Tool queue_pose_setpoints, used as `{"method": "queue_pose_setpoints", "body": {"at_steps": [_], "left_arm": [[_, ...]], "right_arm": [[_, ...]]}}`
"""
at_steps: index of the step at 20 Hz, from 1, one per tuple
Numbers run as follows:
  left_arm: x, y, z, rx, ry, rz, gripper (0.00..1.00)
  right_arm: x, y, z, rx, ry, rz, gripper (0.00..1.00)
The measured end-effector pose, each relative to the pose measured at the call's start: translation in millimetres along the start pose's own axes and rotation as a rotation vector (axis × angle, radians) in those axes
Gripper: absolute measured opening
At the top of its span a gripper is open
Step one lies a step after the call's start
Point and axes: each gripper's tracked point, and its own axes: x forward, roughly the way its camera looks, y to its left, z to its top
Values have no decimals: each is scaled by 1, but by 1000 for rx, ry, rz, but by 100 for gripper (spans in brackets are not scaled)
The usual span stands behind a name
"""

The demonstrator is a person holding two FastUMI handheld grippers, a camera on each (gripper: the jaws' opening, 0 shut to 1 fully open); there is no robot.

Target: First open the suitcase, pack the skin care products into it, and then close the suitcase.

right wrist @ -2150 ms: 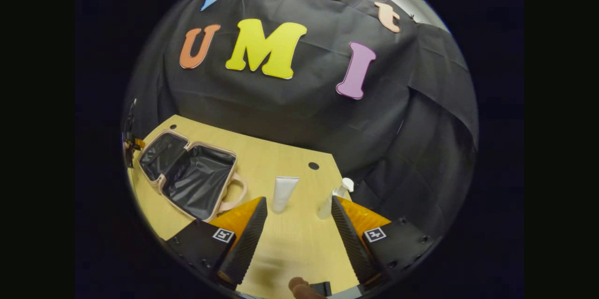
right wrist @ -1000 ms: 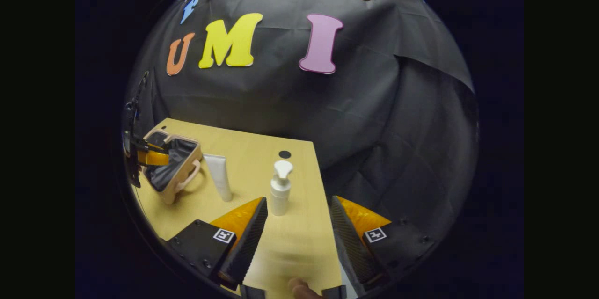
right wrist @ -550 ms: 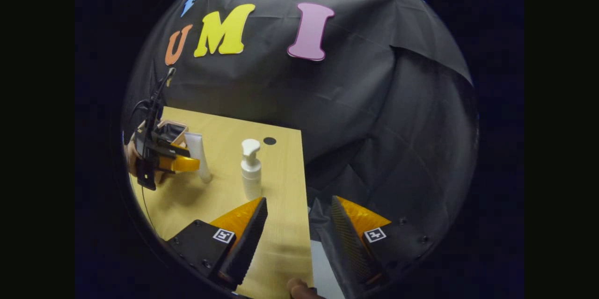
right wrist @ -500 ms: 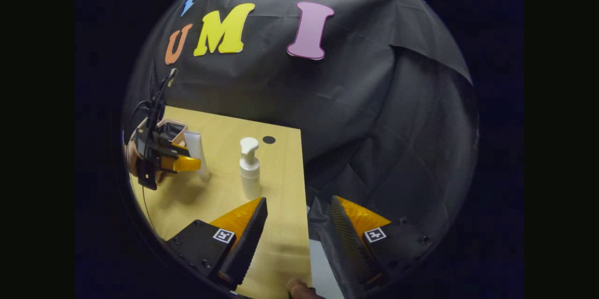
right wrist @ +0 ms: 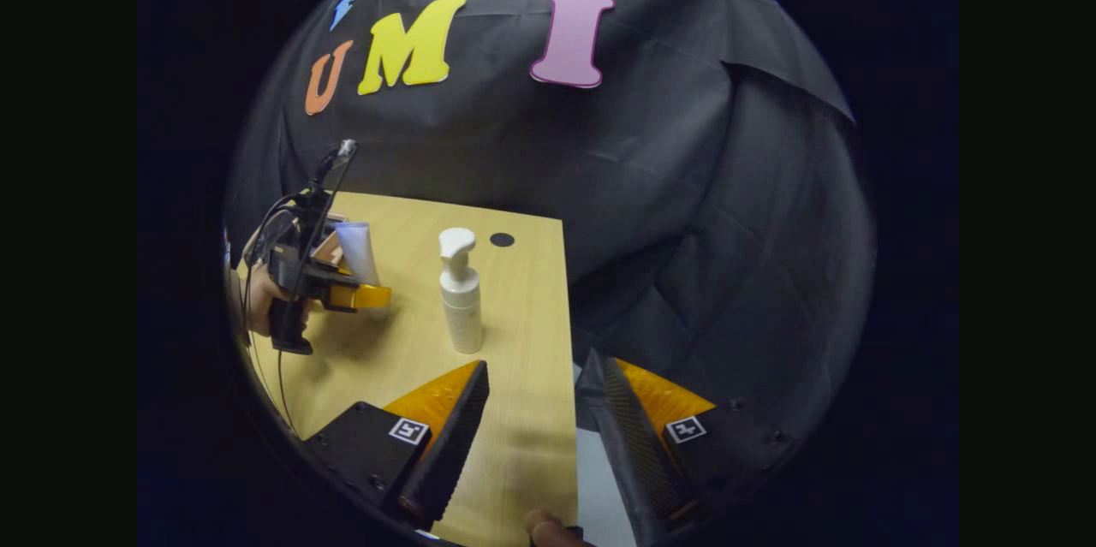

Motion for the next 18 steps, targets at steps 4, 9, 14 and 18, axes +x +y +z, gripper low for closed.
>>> {"method": "queue_pose_setpoints", "body": {"at_steps": [4, 9, 14, 18], "left_arm": [[-5, -2, 0, 48, 20, 26, 53], [-37, -8, 3, 24, 10, 30, 48], [-98, -2, 6, -19, -19, 88, 48], [-162, 15, 2, -75, -68, 200, 48]], "right_arm": [[17, 25, 2, 9, -4, 71, 82], [56, 60, 10, -9, -17, 122, 82], [101, 85, 23, -22, -60, 159, 82], [134, 98, 6, -29, -18, 177, 81]]}}
